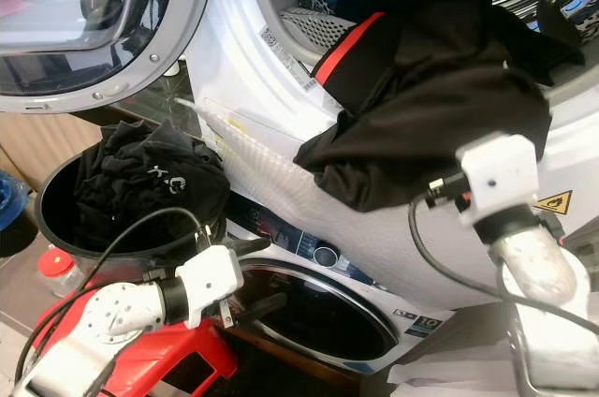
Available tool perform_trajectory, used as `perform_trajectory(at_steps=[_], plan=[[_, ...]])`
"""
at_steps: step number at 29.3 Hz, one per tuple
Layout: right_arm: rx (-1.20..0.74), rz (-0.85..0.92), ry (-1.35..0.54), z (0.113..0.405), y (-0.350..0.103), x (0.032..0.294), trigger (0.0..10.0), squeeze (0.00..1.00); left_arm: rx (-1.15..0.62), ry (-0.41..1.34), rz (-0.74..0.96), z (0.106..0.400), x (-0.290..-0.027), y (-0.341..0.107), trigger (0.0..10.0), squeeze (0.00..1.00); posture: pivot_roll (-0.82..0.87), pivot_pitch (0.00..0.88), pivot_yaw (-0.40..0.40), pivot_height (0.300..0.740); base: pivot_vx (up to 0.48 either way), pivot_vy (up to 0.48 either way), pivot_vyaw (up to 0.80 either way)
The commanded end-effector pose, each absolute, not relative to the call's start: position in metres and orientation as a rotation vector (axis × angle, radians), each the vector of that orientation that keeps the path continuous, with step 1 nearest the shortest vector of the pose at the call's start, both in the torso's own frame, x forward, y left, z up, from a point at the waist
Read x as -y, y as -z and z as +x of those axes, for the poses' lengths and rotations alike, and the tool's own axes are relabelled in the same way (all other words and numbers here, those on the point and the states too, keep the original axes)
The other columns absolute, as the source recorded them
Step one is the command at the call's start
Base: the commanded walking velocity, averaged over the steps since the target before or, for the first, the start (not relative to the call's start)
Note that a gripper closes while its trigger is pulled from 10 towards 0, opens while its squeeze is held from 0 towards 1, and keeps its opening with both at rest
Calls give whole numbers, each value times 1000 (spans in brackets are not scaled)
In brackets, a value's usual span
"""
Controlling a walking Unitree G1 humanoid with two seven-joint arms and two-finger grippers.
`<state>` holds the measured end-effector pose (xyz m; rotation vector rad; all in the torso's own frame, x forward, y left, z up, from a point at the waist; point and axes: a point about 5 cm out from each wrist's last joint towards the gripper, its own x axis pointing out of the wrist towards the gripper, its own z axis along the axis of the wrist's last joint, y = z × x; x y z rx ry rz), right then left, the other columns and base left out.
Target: Clothes washing
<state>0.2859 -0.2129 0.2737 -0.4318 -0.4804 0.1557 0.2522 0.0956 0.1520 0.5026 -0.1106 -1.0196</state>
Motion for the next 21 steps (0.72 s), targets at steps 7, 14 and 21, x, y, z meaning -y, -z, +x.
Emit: perform_trajectory(at_steps=[7,14,21], plan=[[633,-237,-294,280,-307,192,0,0,119,1044,506,250,-89,-150,10000,0,137,194,-125,740,0,0,0],[646,-55,-141,333,-363,161,0,0,165,1053,505,260,-79,-159,10000,0,114,207,-109,740,0,0,0],[543,138,95,386,-411,151,0,0,198,1067,496,264,-70,-168,10000,0,109,224,-106,740,0,0,0]])
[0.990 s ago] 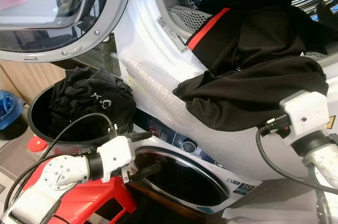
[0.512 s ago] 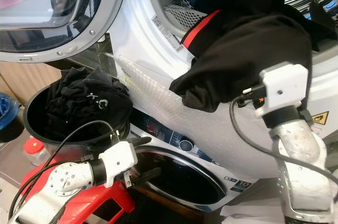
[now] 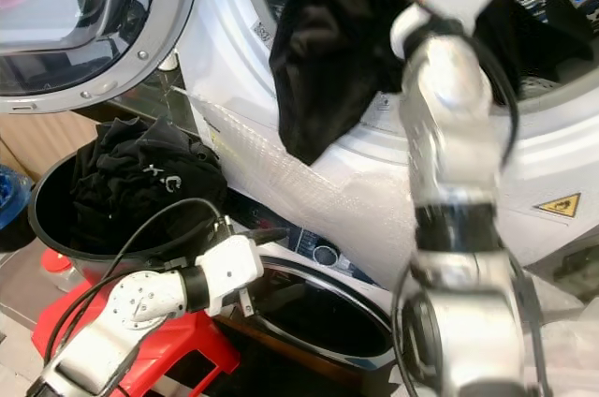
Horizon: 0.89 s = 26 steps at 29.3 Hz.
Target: Clothes washing
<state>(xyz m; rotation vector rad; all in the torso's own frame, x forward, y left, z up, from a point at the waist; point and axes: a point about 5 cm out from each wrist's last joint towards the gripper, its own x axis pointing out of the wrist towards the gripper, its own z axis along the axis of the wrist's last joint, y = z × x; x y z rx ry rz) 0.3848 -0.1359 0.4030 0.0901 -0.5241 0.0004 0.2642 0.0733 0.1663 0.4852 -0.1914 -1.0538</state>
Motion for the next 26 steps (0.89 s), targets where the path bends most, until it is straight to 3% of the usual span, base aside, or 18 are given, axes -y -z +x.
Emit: perform_trajectory(at_steps=[1,2,7,10,13,14,15,16,17,18,20,21,22,23,24,26], plan=[[543,138,95,386,-411,151,0,0,198,1067,496,264,-70,-168,10000,0,109,224,-106,740,0,0,0],[553,215,247,390,-425,166,0,0,202,1068,495,264,-69,-168,10000,0,113,225,-106,740,0,0,0],[645,311,477,382,-448,198,0,0,207,1068,493,262,-68,-168,10000,0,125,227,-110,740,0,0,0],[720,270,653,371,-461,220,0,0,206,1061,488,262,-68,-169,10000,0,131,228,-114,740,0,0,0],[723,245,709,370,-463,231,0,0,204,1058,488,261,-70,-168,10000,0,127,225,-114,740,0,0,0],[722,207,723,371,-461,231,2039,0,203,1057,487,261,-70,-168,10000,0,127,225,-114,740,0,0,0],[722,181,733,372,-459,231,2039,0,202,1056,486,261,-70,-168,10000,0,127,225,-114,740,0,0,0],[693,118,687,378,-455,224,3020,0,202,1057,487,261,-71,-168,10000,0,123,223,-109,740,0,0,0],[693,118,687,378,-455,224,3020,0,202,1057,487,261,-71,-168,10000,0,123,223,-109,740,0,0,0],[606,11,551,392,-443,205,10000,0,203,1057,487,262,-70,-168,10000,0,123,223,-109,740,0,0,0],[542,-159,375,404,-430,178,10000,0,206,1060,488,263,-70,-169,10000,0,120,218,-106,740,0,0,0],[511,-271,274,409,-420,160,10000,67,208,1061,490,263,-69,-170,10000,0,120,218,-106,740,0,0,0],[503,-312,246,411,-418,155,10000,67,209,1062,490,263,-69,-170,10000,0,120,218,-106,740,0,0,0],[502,-339,215,412,-416,150,10000,443,209,1062,490,263,-69,-170,10000,0,121,215,-103,740,0,0,0],[506,-364,201,412,-415,146,10000,945,209,1061,490,263,-69,-170,10000,0,121,214,-104,740,0,0,0],[505,-433,129,413,-414,138,10000,1000,210,1059,491,263,-70,-170,10000,0,125,213,-106,740,0,0,0]])
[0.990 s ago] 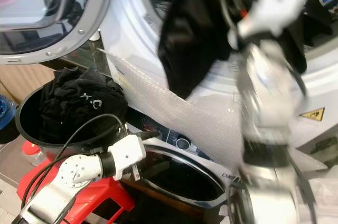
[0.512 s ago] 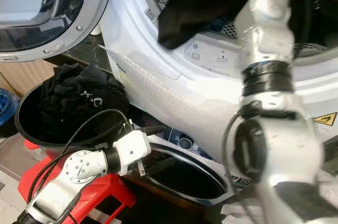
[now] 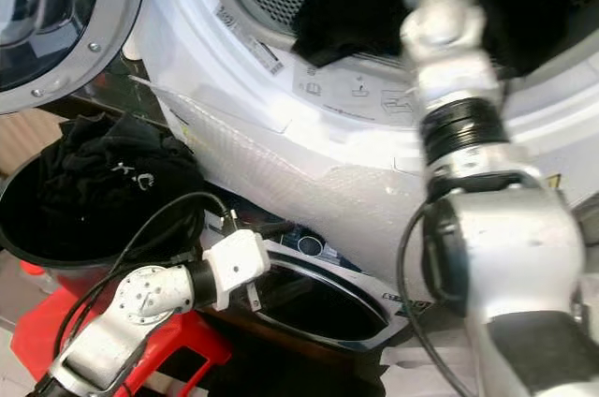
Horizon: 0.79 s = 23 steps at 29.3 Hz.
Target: Clothes washing
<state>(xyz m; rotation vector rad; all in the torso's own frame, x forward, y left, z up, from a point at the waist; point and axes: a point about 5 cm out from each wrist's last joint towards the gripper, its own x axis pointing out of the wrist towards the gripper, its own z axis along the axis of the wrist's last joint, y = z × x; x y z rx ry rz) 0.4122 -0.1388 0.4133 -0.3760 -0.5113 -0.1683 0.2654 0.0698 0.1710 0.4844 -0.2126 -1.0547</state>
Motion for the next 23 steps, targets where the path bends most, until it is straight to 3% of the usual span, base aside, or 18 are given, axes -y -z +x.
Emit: perform_trajectory(at_steps=[1,10,11,16,19,23], plan=[[509,-469,109,412,-417,138,10000,1000,210,1057,492,263,-71,-170,10000,0,126,210,-110,740,0,0,0],[543,-646,109,400,-440,174,10000,992,204,1049,490,260,-72,-168,10000,0,122,204,-119,740,0,0,0],[526,-690,73,398,-438,186,10000,0,203,1050,490,260,-72,-167,10000,0,120,205,-116,740,0,0,0],[474,-722,-105,388,-426,208,10000,0,204,1053,493,260,-72,-168,10000,0,122,205,-114,740,0,0,0],[394,-589,-305,368,-413,235,10000,0,203,1056,497,259,-73,-167,10000,0,119,205,-113,740,0,0,0],[278,-686,-390,351,-400,262,10000,0,198,1064,495,258,-74,-166,10000,0,106,206,-112,740,0,0,0]])
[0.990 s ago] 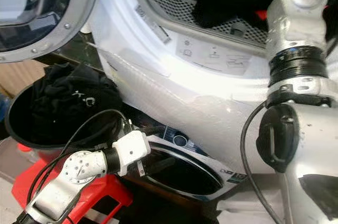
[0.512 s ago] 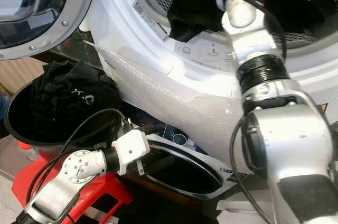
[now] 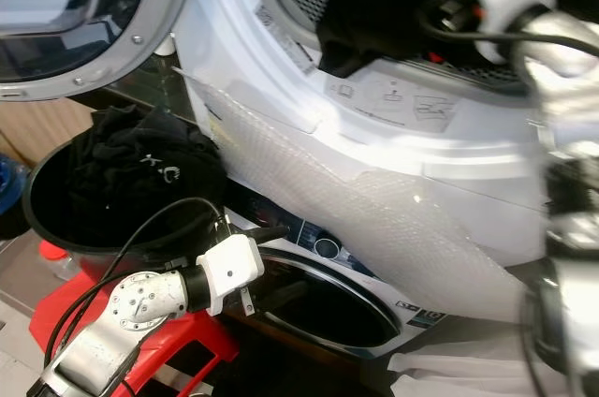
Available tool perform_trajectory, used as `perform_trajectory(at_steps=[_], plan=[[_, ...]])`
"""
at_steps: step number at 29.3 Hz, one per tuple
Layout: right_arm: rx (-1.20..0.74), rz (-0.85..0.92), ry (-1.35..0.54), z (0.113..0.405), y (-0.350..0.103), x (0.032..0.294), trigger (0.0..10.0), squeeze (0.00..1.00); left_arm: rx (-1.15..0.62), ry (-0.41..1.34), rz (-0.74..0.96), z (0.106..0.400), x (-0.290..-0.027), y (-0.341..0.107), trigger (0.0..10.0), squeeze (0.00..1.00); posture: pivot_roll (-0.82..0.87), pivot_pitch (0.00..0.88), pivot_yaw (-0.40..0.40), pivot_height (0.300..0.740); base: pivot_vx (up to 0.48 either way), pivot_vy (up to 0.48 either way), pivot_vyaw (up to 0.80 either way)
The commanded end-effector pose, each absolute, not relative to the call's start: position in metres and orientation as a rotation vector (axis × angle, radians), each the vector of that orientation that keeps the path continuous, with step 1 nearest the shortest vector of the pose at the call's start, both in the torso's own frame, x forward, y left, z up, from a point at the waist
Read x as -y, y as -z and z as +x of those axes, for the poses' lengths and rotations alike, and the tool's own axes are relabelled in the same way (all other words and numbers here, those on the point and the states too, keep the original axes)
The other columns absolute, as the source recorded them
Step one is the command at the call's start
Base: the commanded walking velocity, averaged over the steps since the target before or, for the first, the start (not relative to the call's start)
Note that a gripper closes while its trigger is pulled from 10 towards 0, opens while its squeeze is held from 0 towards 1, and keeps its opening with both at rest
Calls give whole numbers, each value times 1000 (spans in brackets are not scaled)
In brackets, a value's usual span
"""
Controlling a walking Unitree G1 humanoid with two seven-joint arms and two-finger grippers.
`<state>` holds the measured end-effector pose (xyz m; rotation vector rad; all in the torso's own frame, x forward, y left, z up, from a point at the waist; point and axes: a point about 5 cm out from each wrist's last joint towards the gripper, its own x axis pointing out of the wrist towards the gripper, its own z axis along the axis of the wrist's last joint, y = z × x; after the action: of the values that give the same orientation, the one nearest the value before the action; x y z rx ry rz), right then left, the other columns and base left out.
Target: Clothes washing
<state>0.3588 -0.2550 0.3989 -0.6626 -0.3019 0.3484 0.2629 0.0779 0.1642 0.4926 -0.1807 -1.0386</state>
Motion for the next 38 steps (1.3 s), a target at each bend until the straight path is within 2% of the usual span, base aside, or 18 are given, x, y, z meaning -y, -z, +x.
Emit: perform_trajectory(at_steps=[1,6,7,9,11,15,17,21,26,31,36,38], plan=[[266,-695,-411,347,-399,264,10000,0,198,1066,494,258,-73,-166,10000,0,106,206,-112,740,0,0,0],[286,-618,-598,322,-401,257,10000,0,204,1076,489,258,-69,-166,10000,0,93,204,-116,740,0,0,0],[280,-546,-686,311,-397,252,10000,0,206,1076,489,258,-69,-166,10000,0,96,203,-118,740,0,0,0],[290,-506,-734,304,-392,248,10000,0,207,1075,488,258,-68,-167,10000,0,96,203,-118,740,0,0,0],[315,-313,-704,302,-388,245,10000,0,207,1070,490,258,-69,-166,10000,0,101,205,-125,740,0,0,0],[287,-279,-633,295,-368,239,10000,0,204,1057,489,257,-70,-166,10000,0,109,208,-131,740,0,0,0],[262,-189,-608,293,-358,238,10000,0,203,1056,490,257,-70,-166,10000,0,109,208,-131,740,0,0,0],[249,-97,-599,271,-337,240,10000,0,198,1057,491,255,-73,-166,10000,0,116,219,-129,740,0,0,0],[289,-73,-614,249,-325,236,10000,0,196,1065,494,255,-74,-166,10000,0,107,218,-119,740,0,0,0],[286,-72,-557,246,-321,235,10000,0,200,1071,494,256,-72,-167,10000,0,102,214,-113,740,0,0,0],[416,23,-567,243,-324,217,10000,0,202,1075,493,256,-71,-167,10000,0,104,213,-113,740,0,0,0],[387,-40,-579,251,-321,200,10000,0,202,1072,492,257,-71,-167,10000,0,109,218,-111,740,0,0,0]])
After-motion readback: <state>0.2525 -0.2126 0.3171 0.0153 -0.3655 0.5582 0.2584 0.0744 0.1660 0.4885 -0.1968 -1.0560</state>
